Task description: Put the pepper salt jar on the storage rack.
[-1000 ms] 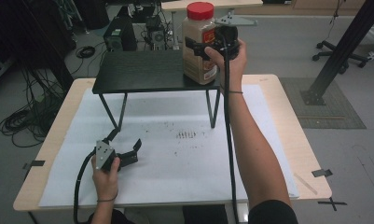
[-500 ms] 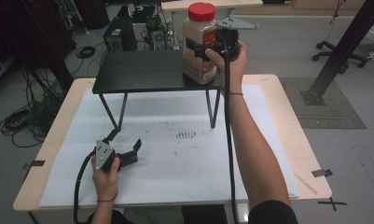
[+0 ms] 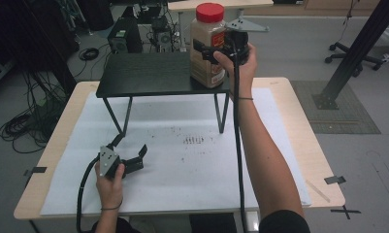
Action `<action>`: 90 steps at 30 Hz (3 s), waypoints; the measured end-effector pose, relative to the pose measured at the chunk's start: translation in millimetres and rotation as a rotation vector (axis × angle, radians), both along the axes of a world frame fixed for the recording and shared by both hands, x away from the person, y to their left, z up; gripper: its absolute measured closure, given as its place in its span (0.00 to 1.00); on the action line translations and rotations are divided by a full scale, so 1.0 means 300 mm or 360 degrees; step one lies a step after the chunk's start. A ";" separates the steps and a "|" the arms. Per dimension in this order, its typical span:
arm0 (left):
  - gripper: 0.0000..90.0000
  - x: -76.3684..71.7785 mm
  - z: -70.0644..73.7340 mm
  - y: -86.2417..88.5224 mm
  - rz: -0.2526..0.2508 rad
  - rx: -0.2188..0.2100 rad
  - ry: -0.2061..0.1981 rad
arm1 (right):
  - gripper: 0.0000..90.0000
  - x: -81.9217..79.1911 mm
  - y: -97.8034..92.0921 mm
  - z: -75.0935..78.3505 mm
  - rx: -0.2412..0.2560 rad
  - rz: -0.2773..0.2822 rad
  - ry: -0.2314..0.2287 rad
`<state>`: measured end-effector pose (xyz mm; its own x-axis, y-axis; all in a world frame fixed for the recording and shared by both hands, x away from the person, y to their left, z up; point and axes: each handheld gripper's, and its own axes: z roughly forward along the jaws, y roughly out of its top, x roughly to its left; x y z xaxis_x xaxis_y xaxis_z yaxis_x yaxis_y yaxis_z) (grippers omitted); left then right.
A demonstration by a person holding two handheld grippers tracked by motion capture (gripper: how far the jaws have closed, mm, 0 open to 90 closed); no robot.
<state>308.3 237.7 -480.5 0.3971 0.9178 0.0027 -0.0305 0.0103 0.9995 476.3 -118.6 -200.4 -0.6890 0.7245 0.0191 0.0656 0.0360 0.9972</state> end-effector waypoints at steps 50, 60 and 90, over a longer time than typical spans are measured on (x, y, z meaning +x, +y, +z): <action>0.00 0.000 0.000 -0.001 0.0000 0.0002 -0.0002 | 0.02 -0.010 -0.016 0.010 0.0013 0.0071 0.0003; 0.00 0.000 0.000 -0.001 0.0000 0.0005 -0.0003 | 0.01 -0.029 -0.029 0.018 0.0011 0.0042 -0.0040; 0.00 0.000 0.000 -0.001 0.0017 0.0004 0.0001 | 0.01 -0.188 -0.136 -0.008 0.0148 -0.0054 -0.0114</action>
<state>308.3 237.3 -480.5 0.3871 0.9220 0.0048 -0.0298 0.0072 0.9995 419.8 -159.3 -202.8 -0.6663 0.7446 0.0390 -0.0062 -0.0579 0.9983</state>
